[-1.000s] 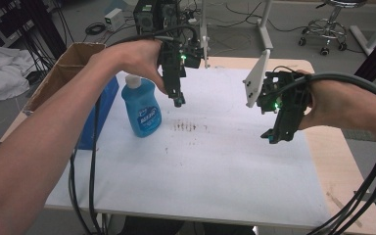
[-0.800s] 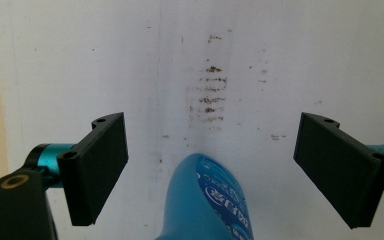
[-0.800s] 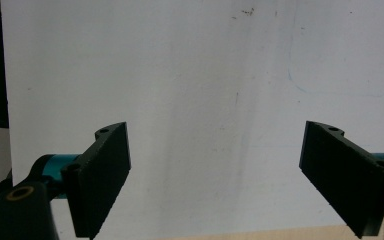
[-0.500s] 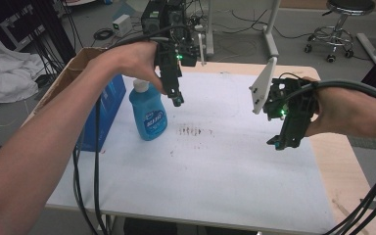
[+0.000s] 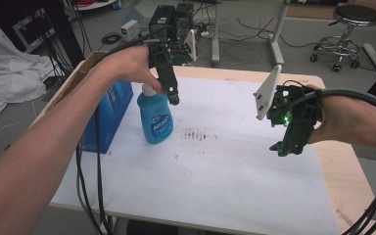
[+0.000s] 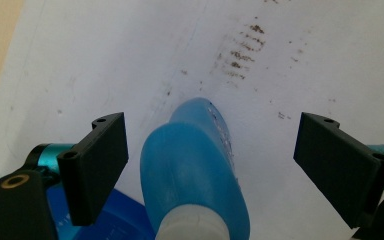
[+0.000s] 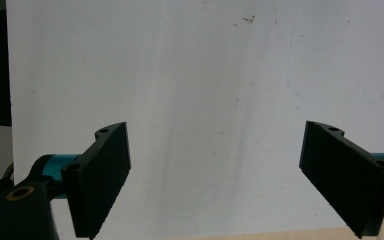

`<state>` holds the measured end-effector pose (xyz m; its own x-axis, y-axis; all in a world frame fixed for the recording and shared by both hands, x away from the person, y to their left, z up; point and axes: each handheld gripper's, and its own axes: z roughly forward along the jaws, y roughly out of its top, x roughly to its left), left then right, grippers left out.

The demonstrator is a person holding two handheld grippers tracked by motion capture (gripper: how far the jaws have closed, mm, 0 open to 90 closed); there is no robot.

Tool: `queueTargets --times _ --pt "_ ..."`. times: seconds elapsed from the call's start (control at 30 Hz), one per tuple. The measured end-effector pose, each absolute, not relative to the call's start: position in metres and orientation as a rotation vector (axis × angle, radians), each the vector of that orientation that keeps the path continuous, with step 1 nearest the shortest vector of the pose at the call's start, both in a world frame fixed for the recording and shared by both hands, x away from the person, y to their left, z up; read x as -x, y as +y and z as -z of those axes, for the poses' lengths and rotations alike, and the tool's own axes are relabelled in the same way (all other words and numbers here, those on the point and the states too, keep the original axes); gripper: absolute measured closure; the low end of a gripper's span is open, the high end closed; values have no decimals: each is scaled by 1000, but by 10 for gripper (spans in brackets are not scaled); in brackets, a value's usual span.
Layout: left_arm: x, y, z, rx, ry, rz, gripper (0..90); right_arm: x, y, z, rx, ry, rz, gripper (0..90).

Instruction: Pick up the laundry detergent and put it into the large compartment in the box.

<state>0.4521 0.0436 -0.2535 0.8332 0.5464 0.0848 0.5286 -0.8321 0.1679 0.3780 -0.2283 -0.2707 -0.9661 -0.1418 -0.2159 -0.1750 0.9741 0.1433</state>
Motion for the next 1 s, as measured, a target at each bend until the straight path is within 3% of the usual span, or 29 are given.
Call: queueTargets --times 0.13,0.37,1.0 --pt "-450 55 255 -2815 997 -193 142 -378 -227 272 242 2918 -228 122" --pt "-442 64 257 -2765 1100 -174 142 -378 -226 273 243 2918 -226 122" --pt "-432 80 281 -2632 1222 -218 153 -377 -226 278 241 2920 -226 121"
